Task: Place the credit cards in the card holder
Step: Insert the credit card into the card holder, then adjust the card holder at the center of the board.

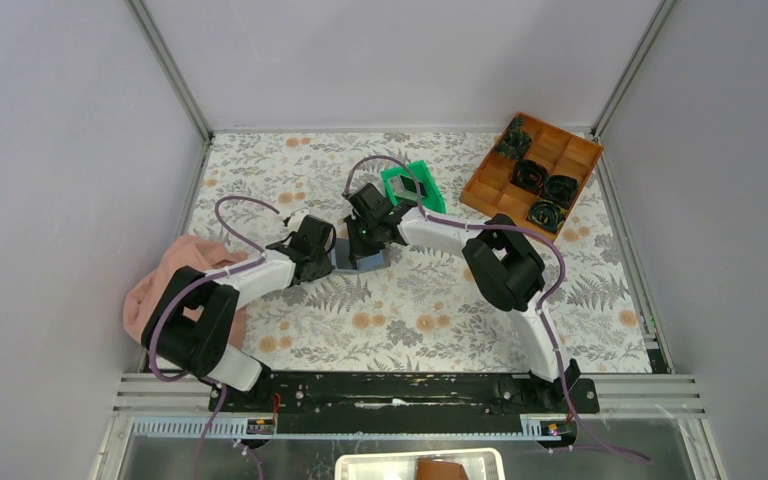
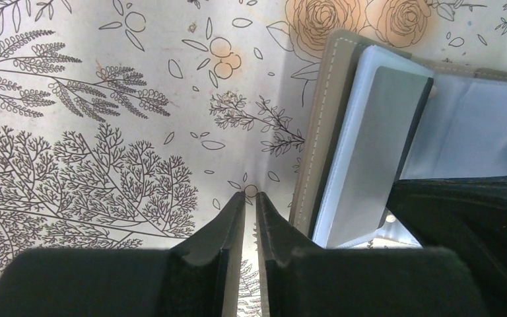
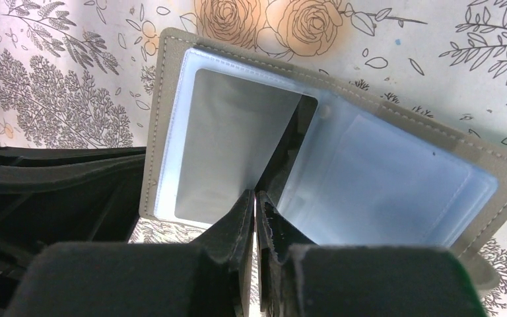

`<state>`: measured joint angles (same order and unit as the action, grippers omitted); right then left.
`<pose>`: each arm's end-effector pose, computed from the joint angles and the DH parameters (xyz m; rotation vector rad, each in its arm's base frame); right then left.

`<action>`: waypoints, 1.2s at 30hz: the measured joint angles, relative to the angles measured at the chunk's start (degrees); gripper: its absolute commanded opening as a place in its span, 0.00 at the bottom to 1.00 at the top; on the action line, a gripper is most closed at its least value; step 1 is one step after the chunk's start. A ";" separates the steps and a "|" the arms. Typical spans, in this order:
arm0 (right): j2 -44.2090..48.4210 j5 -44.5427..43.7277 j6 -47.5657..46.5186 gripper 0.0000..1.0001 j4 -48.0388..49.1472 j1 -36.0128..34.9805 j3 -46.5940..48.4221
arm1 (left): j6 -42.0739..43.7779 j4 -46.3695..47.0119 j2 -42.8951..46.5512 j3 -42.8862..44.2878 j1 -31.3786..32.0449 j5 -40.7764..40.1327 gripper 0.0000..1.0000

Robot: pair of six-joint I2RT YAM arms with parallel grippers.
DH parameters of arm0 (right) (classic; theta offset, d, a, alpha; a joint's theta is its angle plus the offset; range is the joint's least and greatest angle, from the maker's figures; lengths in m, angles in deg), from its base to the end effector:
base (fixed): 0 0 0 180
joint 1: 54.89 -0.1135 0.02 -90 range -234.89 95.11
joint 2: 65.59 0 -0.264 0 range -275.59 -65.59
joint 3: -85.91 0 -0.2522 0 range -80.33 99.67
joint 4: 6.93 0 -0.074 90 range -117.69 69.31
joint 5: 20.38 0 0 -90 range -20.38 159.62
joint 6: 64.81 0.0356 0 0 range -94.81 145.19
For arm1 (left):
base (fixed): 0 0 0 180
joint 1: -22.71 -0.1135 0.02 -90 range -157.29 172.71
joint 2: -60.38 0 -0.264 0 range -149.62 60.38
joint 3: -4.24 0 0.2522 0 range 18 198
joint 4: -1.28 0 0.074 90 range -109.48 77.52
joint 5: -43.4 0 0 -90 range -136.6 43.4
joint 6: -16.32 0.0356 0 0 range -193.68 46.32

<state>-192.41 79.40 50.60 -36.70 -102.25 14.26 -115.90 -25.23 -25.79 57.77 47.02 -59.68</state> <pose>0.3275 0.3646 0.1636 -0.5671 2.4871 0.7526 0.2498 -0.1040 0.1476 -0.4797 2.5224 -0.1424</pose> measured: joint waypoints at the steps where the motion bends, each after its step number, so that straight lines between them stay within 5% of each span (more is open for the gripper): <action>1: 0.00 0.20 0.15 0.11 0.20 0.00 0.00 | 0.15 0.15 -0.09 0.04 0.00 0.00 0.18; 36: -2.64 -8.22 -4.76 0.10 -4.66 -0.17 4.79 | 0.90 1.20 -2.69 2.29 -0.11 0.20 0.18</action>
<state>-195.06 71.18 45.84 -41.35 -102.42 19.05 -115.00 -24.03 -28.48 60.06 46.92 -59.49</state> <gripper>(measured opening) 0.103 0.183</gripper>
